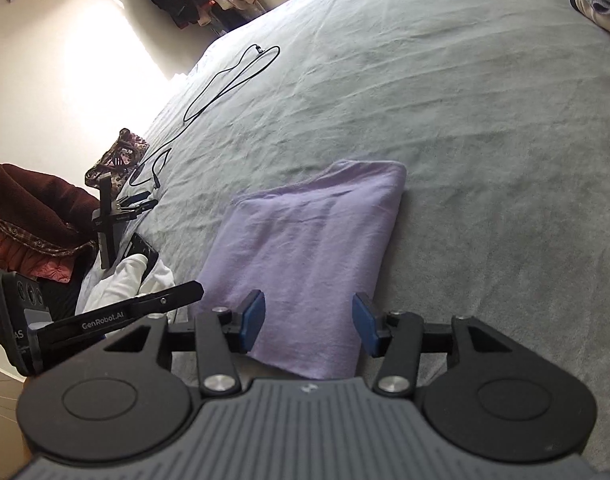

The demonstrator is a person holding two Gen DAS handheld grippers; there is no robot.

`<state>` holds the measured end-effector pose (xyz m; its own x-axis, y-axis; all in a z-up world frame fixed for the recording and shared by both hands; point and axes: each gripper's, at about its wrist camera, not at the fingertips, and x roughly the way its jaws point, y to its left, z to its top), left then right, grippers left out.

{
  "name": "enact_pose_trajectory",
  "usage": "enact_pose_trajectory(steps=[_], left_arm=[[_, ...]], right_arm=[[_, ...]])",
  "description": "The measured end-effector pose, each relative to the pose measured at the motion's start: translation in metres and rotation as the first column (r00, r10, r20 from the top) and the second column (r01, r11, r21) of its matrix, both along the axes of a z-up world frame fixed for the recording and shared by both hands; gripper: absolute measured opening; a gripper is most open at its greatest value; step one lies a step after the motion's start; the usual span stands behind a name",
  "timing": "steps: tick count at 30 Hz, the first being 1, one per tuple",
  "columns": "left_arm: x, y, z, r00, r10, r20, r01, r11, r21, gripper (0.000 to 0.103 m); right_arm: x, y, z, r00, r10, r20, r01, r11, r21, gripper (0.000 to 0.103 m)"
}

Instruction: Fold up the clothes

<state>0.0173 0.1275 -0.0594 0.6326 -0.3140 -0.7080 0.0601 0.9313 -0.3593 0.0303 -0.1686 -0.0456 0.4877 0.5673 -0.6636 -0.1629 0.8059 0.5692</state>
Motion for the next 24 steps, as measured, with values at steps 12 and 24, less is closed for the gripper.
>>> enact_pose_trajectory(steps=[12, 24], left_arm=[[0.019, -0.007, -0.006, 0.998, 0.015, -0.055, -0.018, 0.998, -0.064, 0.049], [0.042, -0.002, -0.009, 0.998, 0.033, -0.049, -0.037, 0.995, -0.092, 0.039]], right_arm=[[0.021, -0.002, -0.019, 0.995, -0.027, -0.097, 0.030, 0.999, 0.026, 0.053], [0.029, -0.011, -0.018, 0.995, -0.055, -0.080, 0.058, 0.998, 0.037, 0.053]])
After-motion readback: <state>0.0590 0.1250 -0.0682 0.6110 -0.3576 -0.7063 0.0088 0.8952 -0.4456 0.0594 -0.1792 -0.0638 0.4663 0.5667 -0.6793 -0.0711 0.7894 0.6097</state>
